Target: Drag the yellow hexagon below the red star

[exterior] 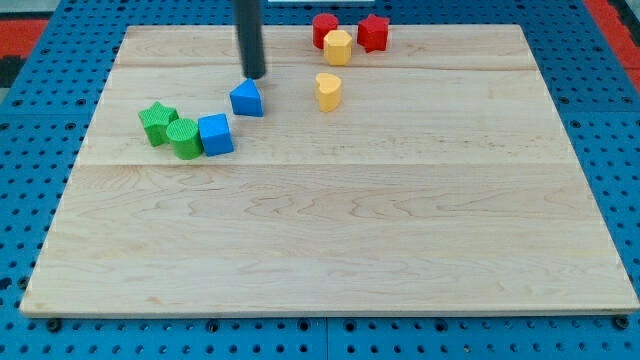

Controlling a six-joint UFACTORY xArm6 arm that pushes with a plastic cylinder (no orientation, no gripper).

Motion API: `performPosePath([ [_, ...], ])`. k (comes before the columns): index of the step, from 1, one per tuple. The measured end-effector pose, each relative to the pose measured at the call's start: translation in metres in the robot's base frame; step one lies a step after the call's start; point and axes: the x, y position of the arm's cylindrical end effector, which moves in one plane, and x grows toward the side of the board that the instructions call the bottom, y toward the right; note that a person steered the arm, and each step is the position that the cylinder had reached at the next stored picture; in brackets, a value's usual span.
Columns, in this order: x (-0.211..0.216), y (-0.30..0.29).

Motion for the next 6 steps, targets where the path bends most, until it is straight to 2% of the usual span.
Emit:
performPosePath([
  [1, -0.044, 0.012],
  [2, -0.067, 0.041],
  [4, -0.059, 0.156],
  [5, -0.022, 0.181],
  [6, -0.019, 0.233],
])
